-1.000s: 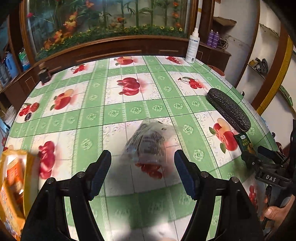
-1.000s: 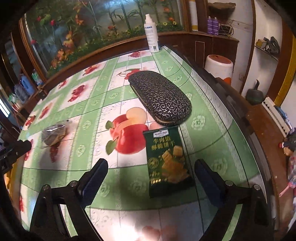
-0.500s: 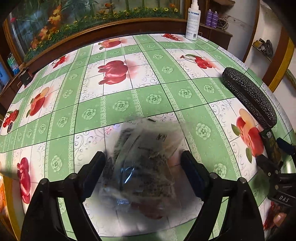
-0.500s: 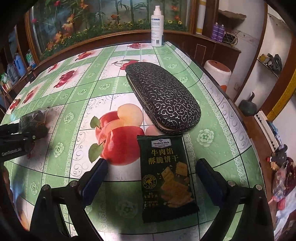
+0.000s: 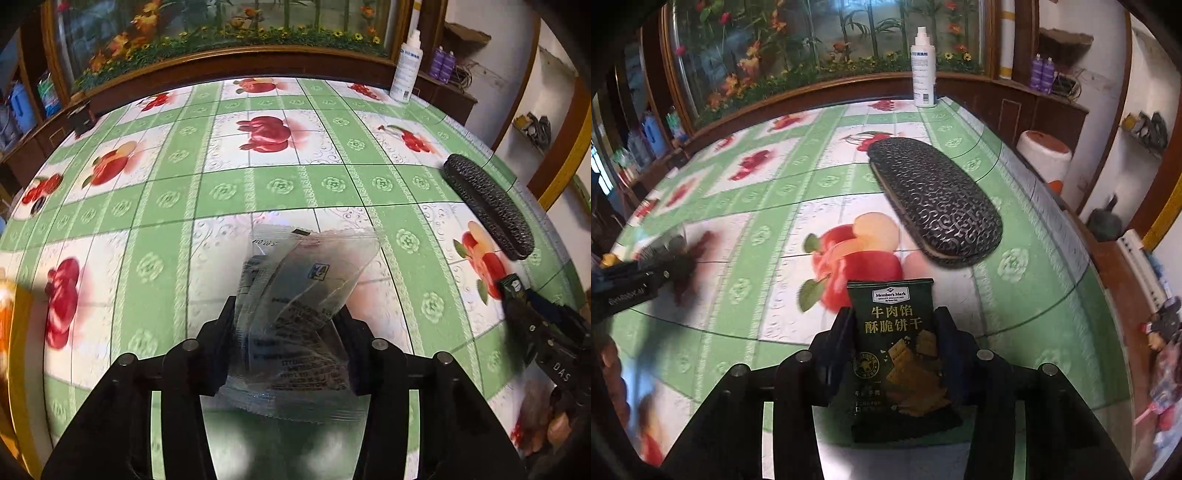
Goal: Organize snacks
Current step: 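Lift date bag and green cracker pack and carry them over the tray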
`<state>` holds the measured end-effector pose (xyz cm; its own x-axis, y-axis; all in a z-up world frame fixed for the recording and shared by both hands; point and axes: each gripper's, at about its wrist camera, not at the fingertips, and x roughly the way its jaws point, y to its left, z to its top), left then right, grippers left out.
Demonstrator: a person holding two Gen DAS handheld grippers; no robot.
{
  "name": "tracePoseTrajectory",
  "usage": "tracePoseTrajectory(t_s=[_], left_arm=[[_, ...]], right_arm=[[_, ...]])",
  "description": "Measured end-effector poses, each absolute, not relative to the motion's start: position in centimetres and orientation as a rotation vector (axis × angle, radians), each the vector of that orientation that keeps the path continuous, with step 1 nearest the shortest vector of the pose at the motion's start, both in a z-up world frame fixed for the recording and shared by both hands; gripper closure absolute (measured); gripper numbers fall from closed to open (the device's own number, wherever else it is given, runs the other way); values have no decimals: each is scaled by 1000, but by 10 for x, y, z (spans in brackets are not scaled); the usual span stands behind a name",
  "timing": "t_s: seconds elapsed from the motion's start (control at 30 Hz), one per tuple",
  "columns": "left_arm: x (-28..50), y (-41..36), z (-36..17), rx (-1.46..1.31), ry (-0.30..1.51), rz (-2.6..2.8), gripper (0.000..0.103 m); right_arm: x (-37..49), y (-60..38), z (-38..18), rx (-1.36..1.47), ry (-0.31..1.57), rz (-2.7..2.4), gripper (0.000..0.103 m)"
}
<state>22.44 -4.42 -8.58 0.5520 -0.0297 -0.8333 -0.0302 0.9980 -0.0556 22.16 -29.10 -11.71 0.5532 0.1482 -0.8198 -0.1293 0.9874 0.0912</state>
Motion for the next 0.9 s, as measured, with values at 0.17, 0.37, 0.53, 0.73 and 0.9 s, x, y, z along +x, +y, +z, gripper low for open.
tracePoseTrajectory(t_s=[0.17, 0.37, 0.53, 0.73, 0.9], left_arm=[[189, -36, -66, -84, 926, 18, 57], [144, -17, -44, -92, 857, 93, 57], [112, 11, -33, -97, 831, 177, 57], [75, 39, -23, -108, 782, 259, 57], [54, 59, -19, -129, 754, 292, 57]], right_arm=[[198, -281, -101, 53, 926, 212, 57], [172, -260, -68, 128, 865, 327, 57], [154, -236, -50, 207, 834, 456, 57], [136, -199, -42, 235, 825, 575, 58], [123, -170, -37, 207, 820, 629, 58]])
